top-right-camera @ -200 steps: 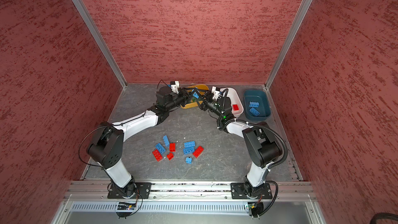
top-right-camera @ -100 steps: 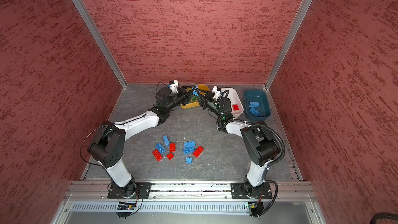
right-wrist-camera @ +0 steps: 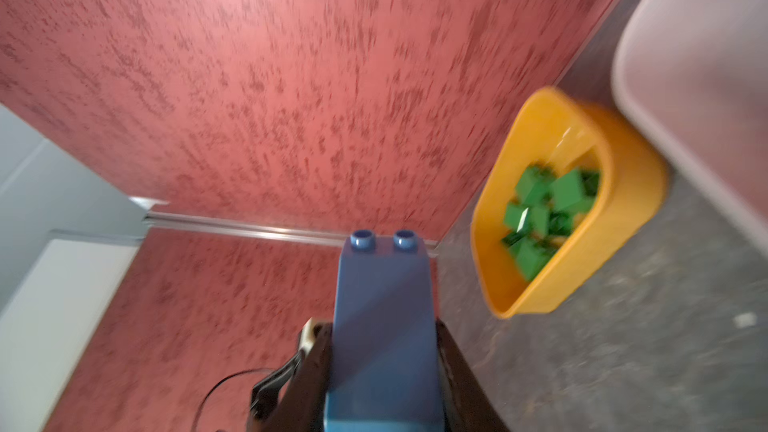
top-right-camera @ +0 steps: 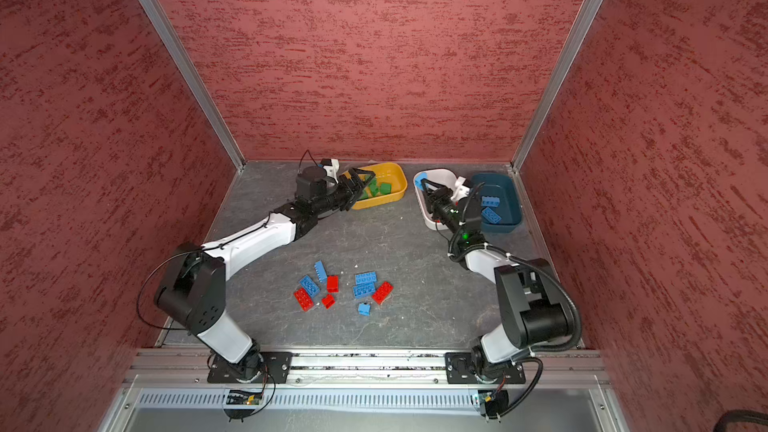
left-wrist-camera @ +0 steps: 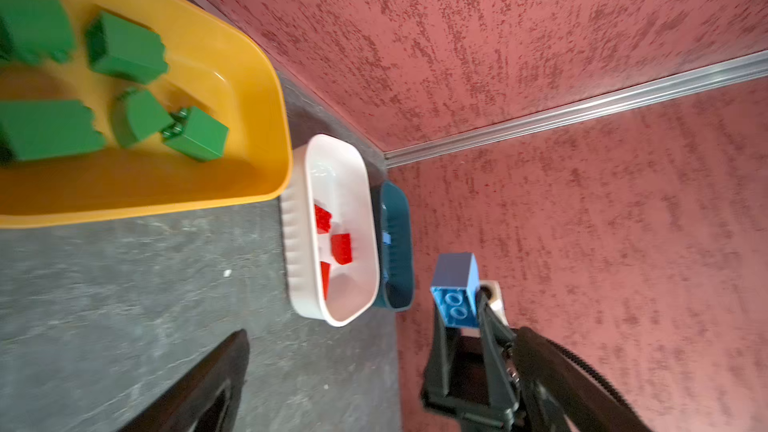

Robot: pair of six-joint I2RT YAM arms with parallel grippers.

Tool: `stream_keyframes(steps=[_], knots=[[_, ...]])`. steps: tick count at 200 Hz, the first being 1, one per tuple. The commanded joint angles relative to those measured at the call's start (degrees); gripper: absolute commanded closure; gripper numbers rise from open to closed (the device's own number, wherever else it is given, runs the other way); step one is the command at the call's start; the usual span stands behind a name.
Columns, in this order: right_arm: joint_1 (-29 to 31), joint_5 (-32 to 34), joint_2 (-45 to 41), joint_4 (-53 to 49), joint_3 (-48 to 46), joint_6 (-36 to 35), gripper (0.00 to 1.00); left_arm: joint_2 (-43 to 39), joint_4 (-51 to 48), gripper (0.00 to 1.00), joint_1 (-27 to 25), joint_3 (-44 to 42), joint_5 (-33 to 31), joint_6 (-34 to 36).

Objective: Sort the legos into containers by color
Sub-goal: 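Release the blue brick into the teal tub with the right gripper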

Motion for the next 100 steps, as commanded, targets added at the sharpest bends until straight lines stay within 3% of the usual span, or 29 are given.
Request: stream_keyframes(steps=[1, 27, 48, 100], knots=[[-5.6, 4.3, -5.8, -13.4, -0.2, -14.5, 0.81, -4.2, -15.0, 0.01, -0.3, 2.5, -7.9, 12.9], [-14.1, 3.8, -7.5, -20.9, 1.6, -24.4, 0.8, -6.9, -27.3, 0.01, -1.1, 3.4, -17.5, 20.3], [-18.6, 7.7, -6.0, -30.0, 6.3, -34.8, 0.8, -8.5, -34.4, 0.01, -1.3, 2.6, -22.7, 22.8], [-23.0, 11.9, 7.5, -38.5, 19.2, -45.8, 0.78, -10.0, -45.6, 0.0, -1.2, -1.3, -25.9, 23.6]])
